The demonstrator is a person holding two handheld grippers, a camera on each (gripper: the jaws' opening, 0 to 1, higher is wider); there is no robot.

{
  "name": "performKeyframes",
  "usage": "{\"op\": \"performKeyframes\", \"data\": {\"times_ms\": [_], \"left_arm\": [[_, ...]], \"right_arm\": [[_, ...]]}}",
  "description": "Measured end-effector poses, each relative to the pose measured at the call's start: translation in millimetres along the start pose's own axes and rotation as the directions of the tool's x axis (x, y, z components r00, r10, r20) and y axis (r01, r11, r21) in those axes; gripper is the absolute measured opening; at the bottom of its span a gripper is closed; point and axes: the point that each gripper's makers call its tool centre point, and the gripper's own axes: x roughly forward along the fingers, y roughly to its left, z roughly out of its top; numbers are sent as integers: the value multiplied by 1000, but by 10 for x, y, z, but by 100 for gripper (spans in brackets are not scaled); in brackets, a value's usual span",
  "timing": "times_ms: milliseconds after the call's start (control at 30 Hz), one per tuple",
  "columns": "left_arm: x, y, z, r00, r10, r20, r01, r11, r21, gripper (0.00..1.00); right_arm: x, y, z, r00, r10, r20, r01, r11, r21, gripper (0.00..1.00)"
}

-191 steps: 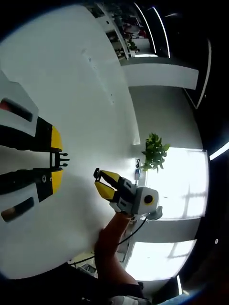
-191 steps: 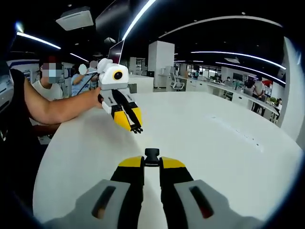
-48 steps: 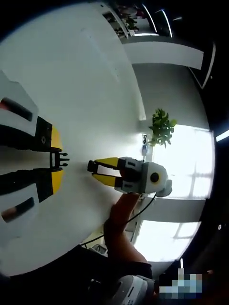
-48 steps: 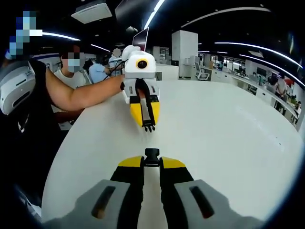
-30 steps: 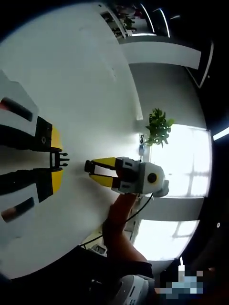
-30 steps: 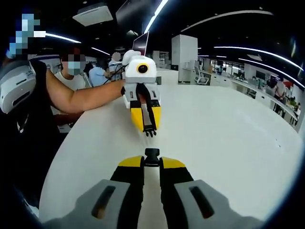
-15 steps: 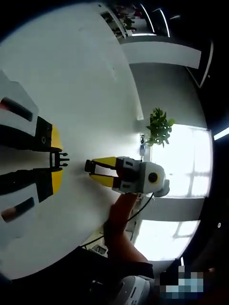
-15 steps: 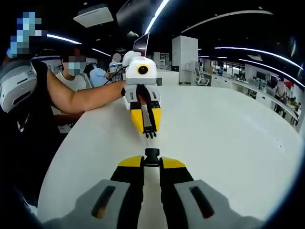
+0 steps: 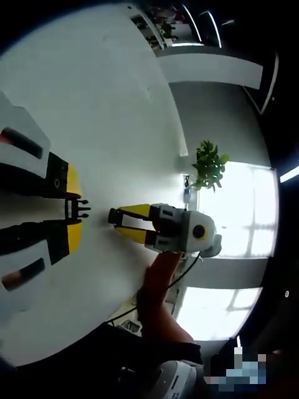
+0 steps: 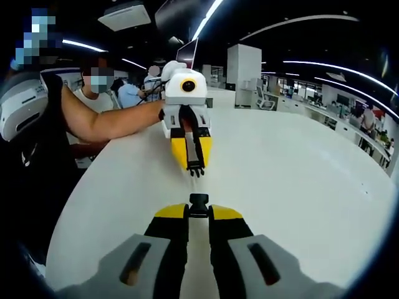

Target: Snap the two parts of the plastic buckle together until the buckle closes and remains connected.

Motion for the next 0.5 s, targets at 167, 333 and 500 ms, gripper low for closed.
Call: {"op": "performKeyframes", "data": {"times_ms": [167, 333, 500], "left_arm": [[15, -15, -3, 1000, -6, -3, 6, 1000, 4, 11], [13, -23, -8, 1000, -11, -6, 11, 1000, -1, 11], [14, -24, -13, 1000, -9, -8, 9, 1000, -2, 11]], "right_arm": [[1, 0, -3, 1000, 2, -2, -2, 1000, 0, 11], [1, 2, -3, 1000, 3, -3, -3, 1000, 1, 11], [0, 1, -1, 1000, 3, -1, -3, 1000, 1, 11]]}}
